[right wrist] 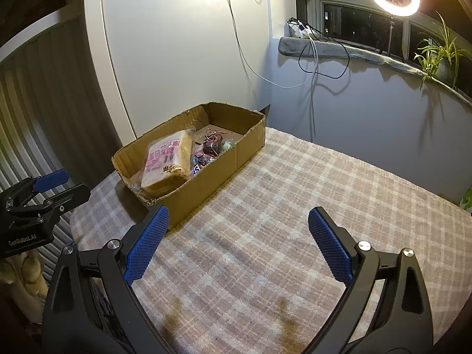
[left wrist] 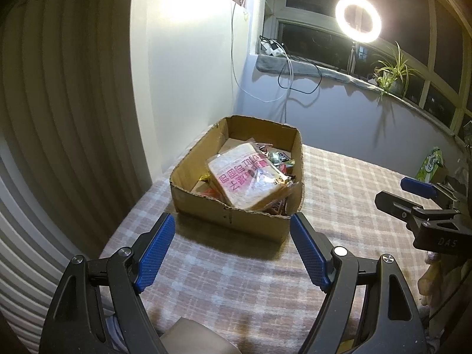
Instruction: Organize snacks
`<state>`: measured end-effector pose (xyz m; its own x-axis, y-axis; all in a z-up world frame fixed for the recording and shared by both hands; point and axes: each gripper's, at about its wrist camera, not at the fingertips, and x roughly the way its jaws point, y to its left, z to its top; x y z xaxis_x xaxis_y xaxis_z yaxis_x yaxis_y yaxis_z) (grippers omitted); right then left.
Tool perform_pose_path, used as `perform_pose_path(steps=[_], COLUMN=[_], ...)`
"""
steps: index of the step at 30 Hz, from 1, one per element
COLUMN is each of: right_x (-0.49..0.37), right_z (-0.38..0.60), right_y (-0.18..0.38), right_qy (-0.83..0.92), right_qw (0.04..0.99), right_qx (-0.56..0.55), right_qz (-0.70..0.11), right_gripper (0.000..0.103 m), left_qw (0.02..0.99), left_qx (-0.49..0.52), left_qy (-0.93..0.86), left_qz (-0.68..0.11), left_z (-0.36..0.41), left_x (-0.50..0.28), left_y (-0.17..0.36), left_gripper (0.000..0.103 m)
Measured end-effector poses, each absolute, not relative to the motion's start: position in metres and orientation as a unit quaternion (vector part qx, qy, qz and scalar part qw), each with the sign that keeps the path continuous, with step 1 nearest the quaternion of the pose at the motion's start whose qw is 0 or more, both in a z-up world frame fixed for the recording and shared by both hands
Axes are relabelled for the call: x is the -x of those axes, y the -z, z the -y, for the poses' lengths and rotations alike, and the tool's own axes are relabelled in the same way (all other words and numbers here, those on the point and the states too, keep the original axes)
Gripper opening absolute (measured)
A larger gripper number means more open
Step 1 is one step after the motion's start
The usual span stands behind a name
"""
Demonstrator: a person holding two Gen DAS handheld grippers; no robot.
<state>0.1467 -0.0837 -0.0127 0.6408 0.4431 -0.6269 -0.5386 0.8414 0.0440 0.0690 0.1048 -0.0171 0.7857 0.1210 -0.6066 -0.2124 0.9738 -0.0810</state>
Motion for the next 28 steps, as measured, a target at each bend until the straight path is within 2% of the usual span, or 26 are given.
perform_pose_path(steps=[28], right_x=[-0.1451], right_z=[0.0915], right_y=[0.0142], right_qy=[-0.268], right_qw=[0.903], right_qx=[0.073], right_qz=[-0.326], right_gripper=[0.097], left_qw=[0.943], left_qx=[0.065], left_qy=[-0.081], left_qz=[-0.317], left_z=[-0.0994], left_x=[-0.0724], left_y=[0.0176], left_gripper=[0.080])
